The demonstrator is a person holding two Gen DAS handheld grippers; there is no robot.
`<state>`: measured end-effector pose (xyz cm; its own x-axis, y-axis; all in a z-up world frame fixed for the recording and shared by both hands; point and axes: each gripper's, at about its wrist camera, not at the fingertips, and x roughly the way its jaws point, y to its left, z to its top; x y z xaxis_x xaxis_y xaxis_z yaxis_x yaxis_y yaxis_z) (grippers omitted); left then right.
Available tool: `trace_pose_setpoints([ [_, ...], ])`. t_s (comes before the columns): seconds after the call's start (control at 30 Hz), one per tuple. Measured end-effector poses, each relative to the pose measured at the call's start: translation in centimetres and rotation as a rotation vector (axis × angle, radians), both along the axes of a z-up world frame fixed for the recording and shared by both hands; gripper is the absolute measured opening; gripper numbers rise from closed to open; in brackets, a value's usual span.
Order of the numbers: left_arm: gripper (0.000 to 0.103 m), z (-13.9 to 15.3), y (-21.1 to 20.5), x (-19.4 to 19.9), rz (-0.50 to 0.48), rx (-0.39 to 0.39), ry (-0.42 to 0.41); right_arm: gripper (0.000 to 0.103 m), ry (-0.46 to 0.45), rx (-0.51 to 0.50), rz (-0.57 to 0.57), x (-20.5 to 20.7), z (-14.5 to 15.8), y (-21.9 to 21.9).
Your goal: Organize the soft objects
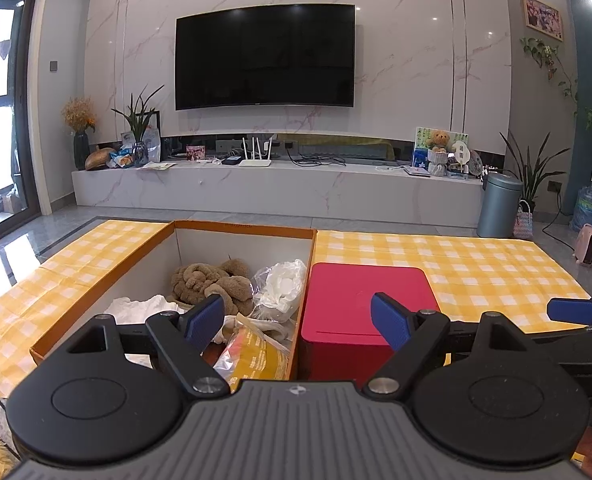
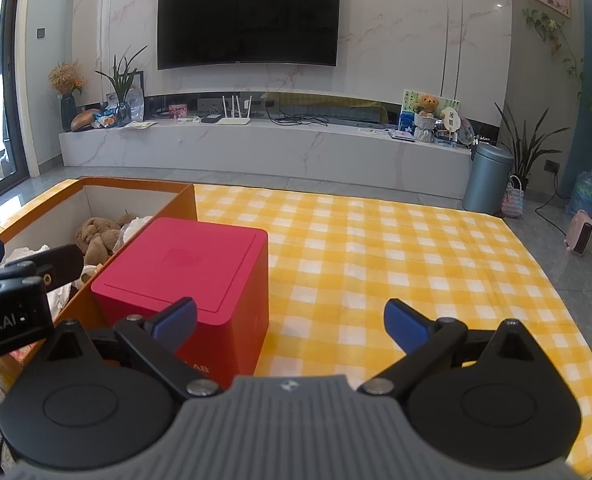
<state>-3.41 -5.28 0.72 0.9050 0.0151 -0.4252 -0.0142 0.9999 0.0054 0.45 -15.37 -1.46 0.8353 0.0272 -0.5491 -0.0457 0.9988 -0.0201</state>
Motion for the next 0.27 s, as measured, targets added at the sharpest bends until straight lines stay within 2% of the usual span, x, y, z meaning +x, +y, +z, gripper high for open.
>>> trace_pose_setpoints([
  [0.27, 0.097, -0.02, 0.12, 0.26, 0.001, -0.002, 0.015, 0.098, 0.006, 0.0, 0.003, 0.04, -0.16, 0.08],
])
